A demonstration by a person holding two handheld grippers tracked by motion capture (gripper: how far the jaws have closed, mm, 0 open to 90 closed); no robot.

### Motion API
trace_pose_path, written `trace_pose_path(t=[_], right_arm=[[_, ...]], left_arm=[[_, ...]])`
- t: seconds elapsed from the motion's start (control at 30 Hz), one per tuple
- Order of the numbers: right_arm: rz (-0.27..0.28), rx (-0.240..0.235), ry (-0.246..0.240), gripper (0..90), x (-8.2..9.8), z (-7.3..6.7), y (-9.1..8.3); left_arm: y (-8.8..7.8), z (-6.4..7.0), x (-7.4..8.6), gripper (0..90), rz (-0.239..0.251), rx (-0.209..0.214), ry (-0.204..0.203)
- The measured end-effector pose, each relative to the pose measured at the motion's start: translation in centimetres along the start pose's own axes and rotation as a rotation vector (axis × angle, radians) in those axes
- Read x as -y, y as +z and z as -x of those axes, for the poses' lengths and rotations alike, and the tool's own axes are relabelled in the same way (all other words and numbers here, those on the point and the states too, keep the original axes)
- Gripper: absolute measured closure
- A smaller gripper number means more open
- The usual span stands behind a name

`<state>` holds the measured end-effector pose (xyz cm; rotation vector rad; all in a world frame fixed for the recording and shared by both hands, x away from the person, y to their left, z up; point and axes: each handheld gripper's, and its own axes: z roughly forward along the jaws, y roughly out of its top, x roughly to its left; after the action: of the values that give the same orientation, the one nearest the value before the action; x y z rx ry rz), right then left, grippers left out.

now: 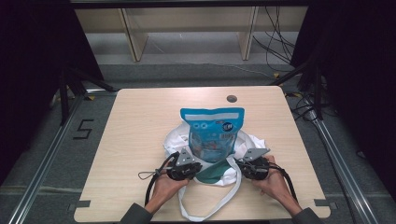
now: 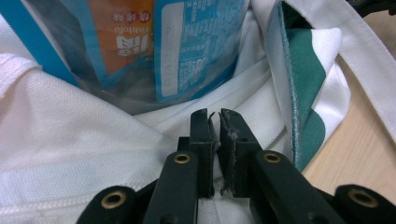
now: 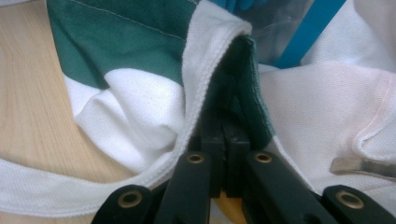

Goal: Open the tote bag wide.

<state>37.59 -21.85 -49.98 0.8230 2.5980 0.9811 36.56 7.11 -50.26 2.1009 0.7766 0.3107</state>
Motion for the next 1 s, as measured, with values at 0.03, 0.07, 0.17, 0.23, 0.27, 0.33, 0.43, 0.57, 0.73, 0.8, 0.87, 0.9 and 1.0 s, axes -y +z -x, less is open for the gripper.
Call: trace_pose_path(t=[0.03,0.07,0.17,0.23,0.27,0.33,0.43,0.57,0.73,0.8,0.87,0.9,1.0], right_arm=[[0.003,0.001,0.005,90.0,0.0,0.0,0.0],[0.0,0.005,0.001,90.0,0.0,-0.1,0.0],[-0.016,0.002,-0.007,90.0,-0.1,0.0,-0.3],[0.006,0.002,-0.002,90.0,0.0,0.3,-0.1],[0.005,-0.012,0.011,90.0,-0.1,0.4,-0.1],[0.009,-0.01,0.023,90.0,-0.1,0.7,0.1],[0.017,0.011,0.016,90.0,-0.3,1.1,0.4],[0.025,0.022,0.042,90.0,-0.6,1.9,0.7],[0.037,0.04,0.044,90.0,-1.2,3.4,1.5],[0.047,0.034,0.051,90.0,-1.4,3.8,1.7],[0.043,0.038,0.046,90.0,-1.5,3.8,1.6],[0.053,0.036,0.064,89.9,-1.4,3.6,1.5],[0.06,0.039,0.056,87.5,-1.5,3.8,1.0]], left_arm=[[-0.1,0.1,-0.1,82.8,0.014,-0.004,-0.01],[-0.4,0.0,-0.2,82.3,0.021,-0.005,-0.006],[-1.6,0.0,-1.0,81.3,0.088,0.004,-0.051],[-2.8,-0.1,-1.4,81.1,0.127,0.01,-0.054],[-3.4,-0.2,-1.6,81.2,0.128,0.011,-0.05],[-4.1,-0.3,-1.7,81.5,0.139,0.012,-0.035],[-4.4,-0.5,-1.5,81.5,0.148,0.019,-0.05],[-4.5,-0.7,-1.4,81.3,0.163,0.018,-0.076],[-5.2,-0.8,-1.5,80.8,0.168,0.006,-0.066],[-5.5,-1.0,-1.3,80.3,0.173,0.005,-0.069],[-6.0,-1.2,-0.9,79.9,0.177,-0.001,-0.078],[-6.1,-1.2,-0.8,79.1,0.184,-0.006,-0.086],[-7.0,-1.2,-0.4,77.4,0.186,-0.009,-0.09]])
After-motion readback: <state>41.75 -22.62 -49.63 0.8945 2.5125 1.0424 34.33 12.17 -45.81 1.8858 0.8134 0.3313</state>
